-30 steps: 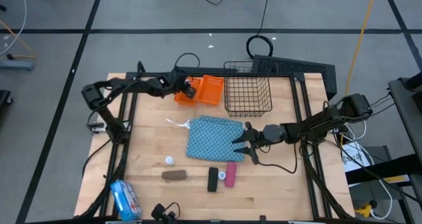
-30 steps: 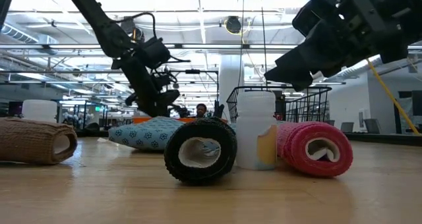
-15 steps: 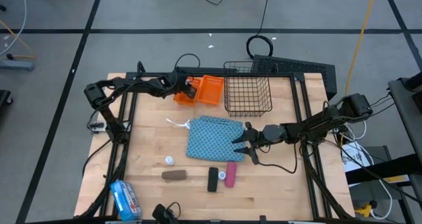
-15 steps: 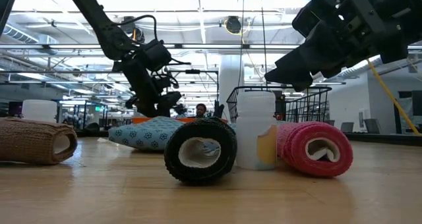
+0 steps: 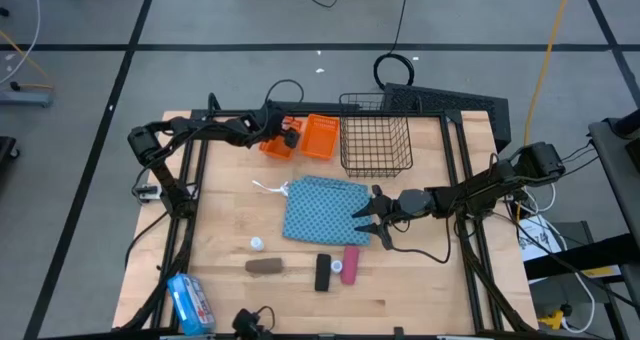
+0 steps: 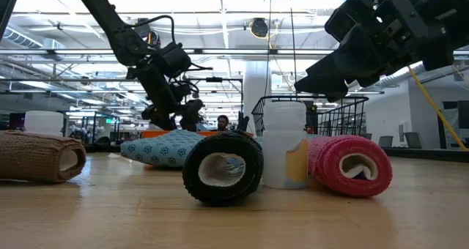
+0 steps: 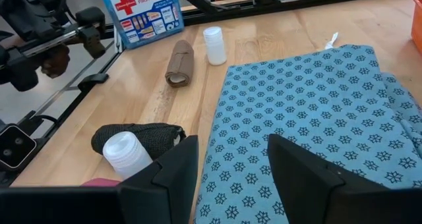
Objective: Pick & Place Medicine items
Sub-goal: Put the right transparent pill bottle into the left orange basket
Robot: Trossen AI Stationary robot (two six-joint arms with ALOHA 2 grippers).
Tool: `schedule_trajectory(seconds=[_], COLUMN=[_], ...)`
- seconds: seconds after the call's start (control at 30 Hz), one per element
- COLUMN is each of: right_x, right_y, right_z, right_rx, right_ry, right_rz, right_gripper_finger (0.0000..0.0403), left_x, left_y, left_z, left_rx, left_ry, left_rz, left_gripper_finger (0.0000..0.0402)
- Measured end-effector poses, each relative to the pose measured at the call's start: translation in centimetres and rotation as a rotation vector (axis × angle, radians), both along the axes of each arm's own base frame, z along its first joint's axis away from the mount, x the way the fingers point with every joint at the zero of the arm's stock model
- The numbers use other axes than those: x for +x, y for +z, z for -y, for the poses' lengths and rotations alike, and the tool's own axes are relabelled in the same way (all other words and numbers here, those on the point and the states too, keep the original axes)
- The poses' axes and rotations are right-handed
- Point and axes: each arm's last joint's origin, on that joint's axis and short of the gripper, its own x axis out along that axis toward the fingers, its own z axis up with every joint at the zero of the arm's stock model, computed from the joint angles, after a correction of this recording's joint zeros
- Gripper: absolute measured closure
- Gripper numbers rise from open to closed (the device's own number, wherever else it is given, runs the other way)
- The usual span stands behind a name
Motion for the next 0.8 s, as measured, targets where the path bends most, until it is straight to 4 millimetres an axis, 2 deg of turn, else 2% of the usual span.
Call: schedule_trajectory(seconds=[0.13, 0.3, 0.43, 0.5, 0.63, 0.8], right_x=[0.0, 0.0, 0.0, 0.0, 0.0, 0.0], right_y=[0.0, 0.0, 0.0, -0.1, -0.1, -0.1], right_z=[0.0, 0.0, 0.0, 0.0, 0.0, 0.0], right_rx=[0.000, 0.001, 0.001, 0.001, 0.001, 0.001], right_ry=[0.000, 0.000, 0.000, -0.001, -0.001, -0.001], right_rz=[0.000, 0.000, -0.006, -0.011, -0.012, -0.012], right_gripper_finger=[0.0232, 0.0232, 0.0232, 0.0232, 0.0232, 0.0232], left_x=[0.4, 0.2, -1.3, -2.5, -4.9, -6.9], left_y=[1.1, 4.5, 8.0, 9.1, 9.4, 7.2], left_z=[-0.1, 0.3, 1.3, 2.1, 3.9, 5.9], left_rx=[-0.017, -0.005, 0.042, 0.056, 0.034, -0.048], left_ry=[-0.031, -0.051, -0.049, -0.019, 0.077, 0.227], left_rz=[0.027, 0.039, 0.065, 0.051, -0.040, -0.145], left_gripper_finger=[0.0036, 0.0035, 0.0034, 0.0034, 0.0034, 0.0034])
